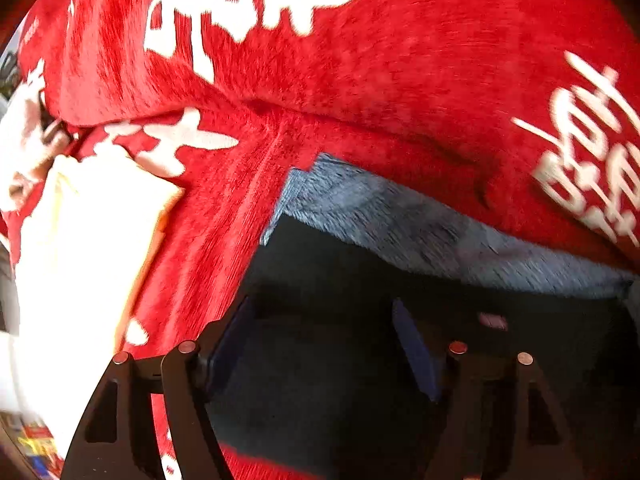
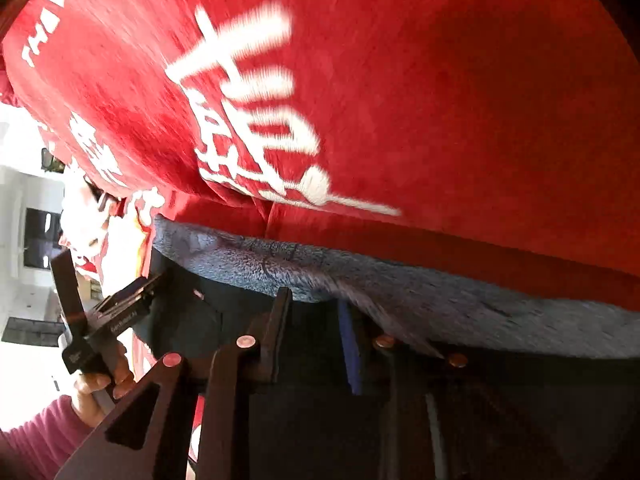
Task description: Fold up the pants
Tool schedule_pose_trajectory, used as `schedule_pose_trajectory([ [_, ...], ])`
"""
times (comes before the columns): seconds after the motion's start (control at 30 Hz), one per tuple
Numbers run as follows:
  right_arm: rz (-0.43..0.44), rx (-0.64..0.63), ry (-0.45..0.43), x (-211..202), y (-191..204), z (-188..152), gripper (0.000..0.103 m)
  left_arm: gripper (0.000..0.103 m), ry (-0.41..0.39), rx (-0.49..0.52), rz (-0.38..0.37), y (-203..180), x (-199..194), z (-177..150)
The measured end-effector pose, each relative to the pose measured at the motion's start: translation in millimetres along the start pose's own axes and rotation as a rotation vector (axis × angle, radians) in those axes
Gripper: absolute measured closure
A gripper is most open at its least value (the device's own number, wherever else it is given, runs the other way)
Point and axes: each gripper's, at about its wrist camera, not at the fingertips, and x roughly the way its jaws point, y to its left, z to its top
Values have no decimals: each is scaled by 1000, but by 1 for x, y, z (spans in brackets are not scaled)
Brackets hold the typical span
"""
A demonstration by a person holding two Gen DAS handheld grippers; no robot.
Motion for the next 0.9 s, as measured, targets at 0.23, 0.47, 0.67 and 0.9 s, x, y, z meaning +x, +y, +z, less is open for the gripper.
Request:
schedule_pose_trajectory([
  [0.23,11,57,-19,-75,-20,-90,57,30,57,132,-57,-49,-47,-56],
  [0.47,-116,282,-75,-157,-77,-218,56,30,108,312,-203,-125,-78,-107],
  [0.67,-151,592,-193,-212,-137,-350,47,30,95,439,-329,-187,-102,-140],
  [0.9,-143,778,-273,-213,-175,-440,47,30,67,526,-419,-226,-133,-177],
])
